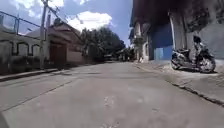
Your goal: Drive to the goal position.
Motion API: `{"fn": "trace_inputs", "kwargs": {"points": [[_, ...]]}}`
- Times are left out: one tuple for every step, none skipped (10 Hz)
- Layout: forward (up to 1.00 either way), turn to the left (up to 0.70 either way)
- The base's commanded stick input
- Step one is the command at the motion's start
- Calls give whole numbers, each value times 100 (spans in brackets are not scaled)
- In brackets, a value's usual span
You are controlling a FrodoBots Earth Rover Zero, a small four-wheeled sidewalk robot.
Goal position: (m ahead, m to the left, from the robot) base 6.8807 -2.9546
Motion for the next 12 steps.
{"fn": "trace_inputs", "kwargs": {"points": [[85, -8], [85, 0], [85, 0], [85, 0], [85, 0], [85, 0], [85, 0], [85, 0], [85, 0], [85, 0], [85, 0], [85, 0]]}}
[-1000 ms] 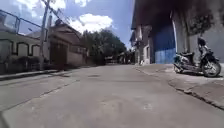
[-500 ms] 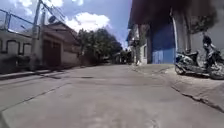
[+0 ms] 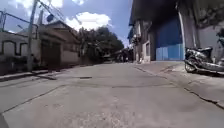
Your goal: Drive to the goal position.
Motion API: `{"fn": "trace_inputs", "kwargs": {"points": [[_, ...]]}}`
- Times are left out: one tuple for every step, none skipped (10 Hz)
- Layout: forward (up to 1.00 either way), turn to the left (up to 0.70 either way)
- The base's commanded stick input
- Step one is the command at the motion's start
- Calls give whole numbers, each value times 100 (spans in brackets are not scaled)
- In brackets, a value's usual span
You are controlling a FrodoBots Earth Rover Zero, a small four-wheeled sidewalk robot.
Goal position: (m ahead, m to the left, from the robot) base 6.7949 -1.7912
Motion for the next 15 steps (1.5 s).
{"fn": "trace_inputs", "kwargs": {"points": [[85, 0], [85, 0], [85, 0], [85, 0], [85, 0], [85, 0], [85, 0], [85, -6], [85, -34], [85, -34], [85, -34], [85, -34], [85, -34], [85, -34], [85, -15]]}}
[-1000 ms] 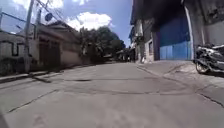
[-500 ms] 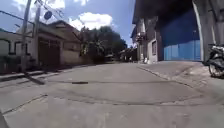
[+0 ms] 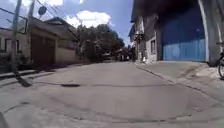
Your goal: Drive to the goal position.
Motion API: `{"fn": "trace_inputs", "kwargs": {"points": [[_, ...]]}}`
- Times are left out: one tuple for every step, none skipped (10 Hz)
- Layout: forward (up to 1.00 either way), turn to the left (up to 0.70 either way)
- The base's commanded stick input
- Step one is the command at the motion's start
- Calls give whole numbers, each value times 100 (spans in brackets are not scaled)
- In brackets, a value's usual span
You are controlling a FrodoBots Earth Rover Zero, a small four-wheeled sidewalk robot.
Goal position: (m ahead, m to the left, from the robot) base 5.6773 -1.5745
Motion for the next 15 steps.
{"fn": "trace_inputs", "kwargs": {"points": [[85, 0], [85, 0], [85, 0], [85, 0], [85, 0], [85, 0], [85, 0], [85, 0], [85, 0], [85, 0], [85, 0], [85, 0], [85, 0], [85, 0], [85, 0]]}}
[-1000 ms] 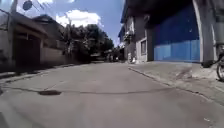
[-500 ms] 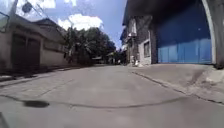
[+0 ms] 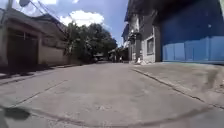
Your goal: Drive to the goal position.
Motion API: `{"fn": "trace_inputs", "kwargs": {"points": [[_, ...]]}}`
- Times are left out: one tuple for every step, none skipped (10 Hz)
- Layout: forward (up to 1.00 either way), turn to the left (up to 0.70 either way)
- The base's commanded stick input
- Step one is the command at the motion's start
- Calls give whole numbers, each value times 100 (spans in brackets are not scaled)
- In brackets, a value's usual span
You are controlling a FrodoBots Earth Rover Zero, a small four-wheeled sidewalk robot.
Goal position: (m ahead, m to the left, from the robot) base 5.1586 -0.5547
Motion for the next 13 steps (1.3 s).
{"fn": "trace_inputs", "kwargs": {"points": [[85, 0], [85, 0], [85, 0], [85, 0], [85, 0], [85, 0], [85, 0], [85, 0], [85, 0], [85, -6], [85, -27], [85, -34], [85, -34]]}}
